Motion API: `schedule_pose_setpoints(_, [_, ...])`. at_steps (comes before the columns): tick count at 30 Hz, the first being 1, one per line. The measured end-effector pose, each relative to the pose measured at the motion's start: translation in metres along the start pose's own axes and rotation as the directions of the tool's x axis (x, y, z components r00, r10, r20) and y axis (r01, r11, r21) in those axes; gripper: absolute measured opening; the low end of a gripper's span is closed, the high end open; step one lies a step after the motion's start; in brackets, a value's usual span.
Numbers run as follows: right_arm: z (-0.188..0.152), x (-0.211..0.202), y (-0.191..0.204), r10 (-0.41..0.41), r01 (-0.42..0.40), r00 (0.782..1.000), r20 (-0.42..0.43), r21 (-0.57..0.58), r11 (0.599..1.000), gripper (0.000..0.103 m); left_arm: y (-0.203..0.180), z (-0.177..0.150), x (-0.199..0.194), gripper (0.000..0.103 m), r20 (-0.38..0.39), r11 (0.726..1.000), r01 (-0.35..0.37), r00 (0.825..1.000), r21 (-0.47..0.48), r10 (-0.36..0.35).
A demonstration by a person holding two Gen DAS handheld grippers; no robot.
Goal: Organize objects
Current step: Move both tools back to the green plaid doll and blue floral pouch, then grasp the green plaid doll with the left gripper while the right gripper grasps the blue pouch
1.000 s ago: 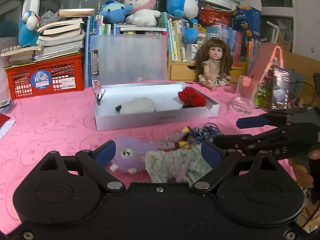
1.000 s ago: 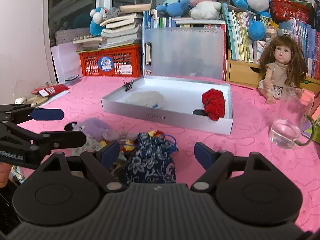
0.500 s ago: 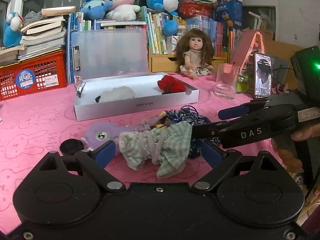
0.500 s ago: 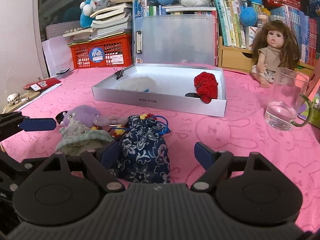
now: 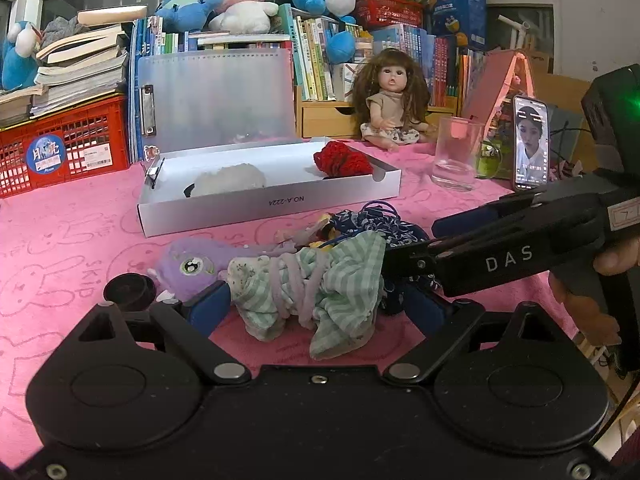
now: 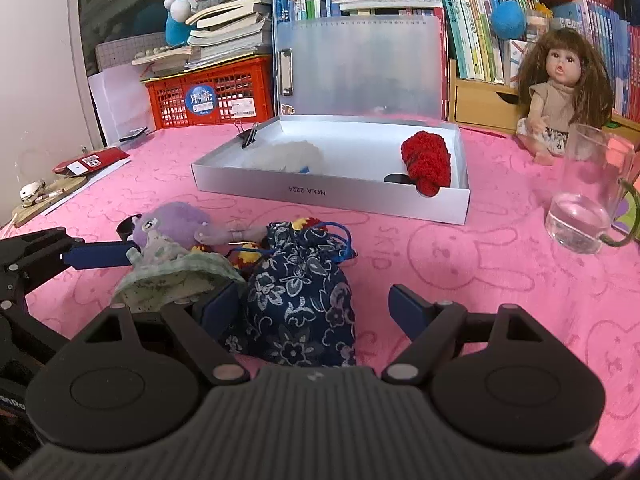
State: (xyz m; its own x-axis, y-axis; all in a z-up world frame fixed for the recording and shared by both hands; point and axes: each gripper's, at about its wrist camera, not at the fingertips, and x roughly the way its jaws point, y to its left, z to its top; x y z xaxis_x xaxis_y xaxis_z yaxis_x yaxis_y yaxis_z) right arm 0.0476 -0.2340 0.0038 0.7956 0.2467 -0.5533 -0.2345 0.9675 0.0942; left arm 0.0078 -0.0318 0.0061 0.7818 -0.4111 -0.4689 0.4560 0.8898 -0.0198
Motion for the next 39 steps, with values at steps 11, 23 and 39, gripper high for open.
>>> schedule_pose_setpoints(11, [0.0006, 0.0003, -0.0006, 0.008, -0.008, 1.000, -0.004, 0.006, 1.000, 0.089, 0.0017, -0.0002, 0.0046, 0.093, -0.002, 1.000, -0.001, 1.000, -0.014, 0.001])
schedule_pose_setpoints(23, [-0.0001, 0.0005, 0.0000, 0.030, -0.030, 1.000, -0.008, 0.007, 1.000, 0.079, 0.0016, -0.0038, 0.0059, 0.087, 0.002, 1.000, 0.000, 1.000, -0.030, 0.000])
schedule_pose_setpoints(39, [-0.0019, -0.0026, 0.0045, 0.029, -0.028, 1.000, 0.003, -0.018, 0.999, 0.051, 0.0091, -0.0038, 0.0032, 0.041, -0.010, 0.995, -0.028, 1.000, -0.100, 0.027])
